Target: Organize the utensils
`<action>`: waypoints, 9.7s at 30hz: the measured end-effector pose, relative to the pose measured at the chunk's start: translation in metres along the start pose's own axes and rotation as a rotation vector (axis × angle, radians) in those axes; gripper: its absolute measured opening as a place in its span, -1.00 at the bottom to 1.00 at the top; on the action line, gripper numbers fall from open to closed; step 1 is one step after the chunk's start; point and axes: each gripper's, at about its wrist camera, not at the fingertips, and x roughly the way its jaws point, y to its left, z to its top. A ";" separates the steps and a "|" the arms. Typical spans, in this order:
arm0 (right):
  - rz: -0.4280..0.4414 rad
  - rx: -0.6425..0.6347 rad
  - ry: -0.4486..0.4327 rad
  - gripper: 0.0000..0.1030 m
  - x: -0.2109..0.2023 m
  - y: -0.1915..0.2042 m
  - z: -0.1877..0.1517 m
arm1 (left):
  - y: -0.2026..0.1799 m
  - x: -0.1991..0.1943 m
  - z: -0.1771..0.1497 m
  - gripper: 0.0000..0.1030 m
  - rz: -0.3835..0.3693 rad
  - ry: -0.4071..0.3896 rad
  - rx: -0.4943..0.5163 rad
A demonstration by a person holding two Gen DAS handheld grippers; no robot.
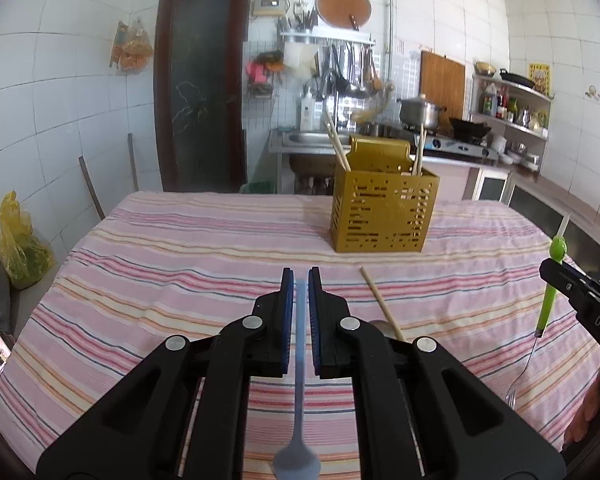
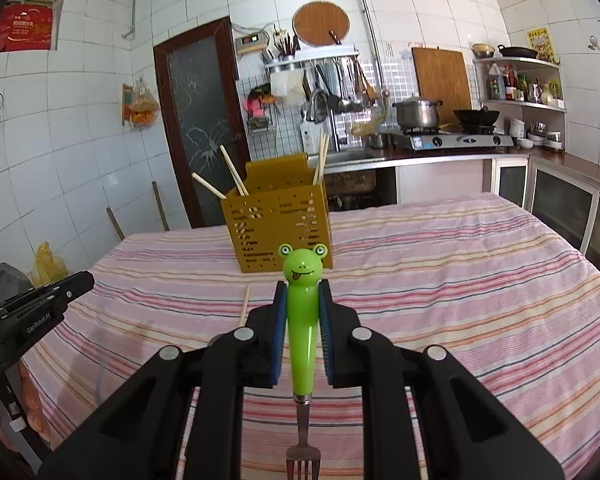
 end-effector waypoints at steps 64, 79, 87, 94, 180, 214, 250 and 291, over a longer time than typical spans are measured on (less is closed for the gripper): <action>-0.023 -0.027 0.085 -0.69 0.045 0.003 0.004 | 0.025 0.159 -0.048 0.87 0.042 0.508 0.044; -0.018 -0.011 0.096 -0.69 0.047 -0.001 0.005 | -0.017 0.156 -0.035 -0.89 -0.011 0.540 0.116; -0.021 -0.020 0.090 -0.69 0.044 0.000 0.008 | -0.014 0.147 -0.033 -0.89 -0.017 0.494 0.072; -0.022 -0.015 0.064 -0.69 0.038 -0.002 0.008 | -0.021 0.098 -0.010 -0.89 -0.007 0.296 0.091; -0.111 -0.105 0.193 0.45 0.114 0.015 0.013 | 0.057 0.123 0.010 0.90 0.135 0.217 0.016; -0.032 -0.177 0.512 -0.88 0.201 0.064 -0.023 | 0.049 0.159 -0.028 0.90 0.142 0.451 -0.016; -0.143 -0.034 0.531 -0.88 0.151 -0.052 -0.019 | -0.091 0.174 -0.029 -0.33 -0.026 0.607 0.076; -0.043 -0.011 -0.169 -0.88 0.042 -0.013 0.081 | -0.038 0.068 0.055 -0.33 -0.099 0.077 0.038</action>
